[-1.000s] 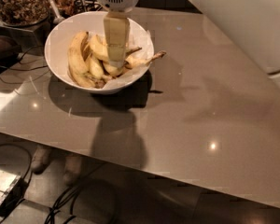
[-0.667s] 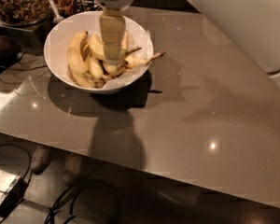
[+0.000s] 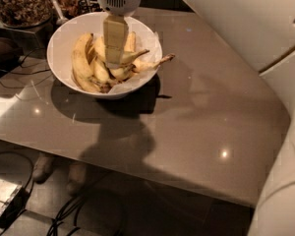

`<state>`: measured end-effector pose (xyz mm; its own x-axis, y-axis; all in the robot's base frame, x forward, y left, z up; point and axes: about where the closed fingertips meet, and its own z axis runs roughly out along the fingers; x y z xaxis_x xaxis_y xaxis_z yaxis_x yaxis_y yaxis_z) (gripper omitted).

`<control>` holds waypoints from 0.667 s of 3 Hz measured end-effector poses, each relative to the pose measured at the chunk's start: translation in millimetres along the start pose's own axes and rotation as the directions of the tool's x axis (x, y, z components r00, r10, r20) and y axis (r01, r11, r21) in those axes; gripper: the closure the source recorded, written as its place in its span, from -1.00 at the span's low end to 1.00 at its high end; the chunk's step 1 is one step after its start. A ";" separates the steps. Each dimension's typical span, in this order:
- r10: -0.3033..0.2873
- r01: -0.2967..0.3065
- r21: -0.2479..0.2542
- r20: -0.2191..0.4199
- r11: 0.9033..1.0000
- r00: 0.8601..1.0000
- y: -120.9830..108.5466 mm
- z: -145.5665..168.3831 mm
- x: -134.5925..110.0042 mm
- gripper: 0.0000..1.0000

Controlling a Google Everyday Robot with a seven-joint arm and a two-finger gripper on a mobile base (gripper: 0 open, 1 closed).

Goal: Pick banana from white bowl

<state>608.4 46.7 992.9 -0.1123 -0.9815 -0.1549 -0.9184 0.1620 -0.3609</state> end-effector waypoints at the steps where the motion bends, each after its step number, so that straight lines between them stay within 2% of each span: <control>1: 0.013 -0.013 -0.022 -0.012 1.000 1.000 -2.7 11.8 -5.9 -1.00; 2: 0.003 -0.004 -0.053 -0.028 0.999 1.000 0.0 23.6 -15.3 -0.76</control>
Offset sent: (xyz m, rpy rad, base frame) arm 0.0016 0.0173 -0.0348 -0.0829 0.1484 -0.0092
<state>619.2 64.2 973.6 -0.1252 -0.9836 -0.1300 -0.9369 0.1603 -0.3108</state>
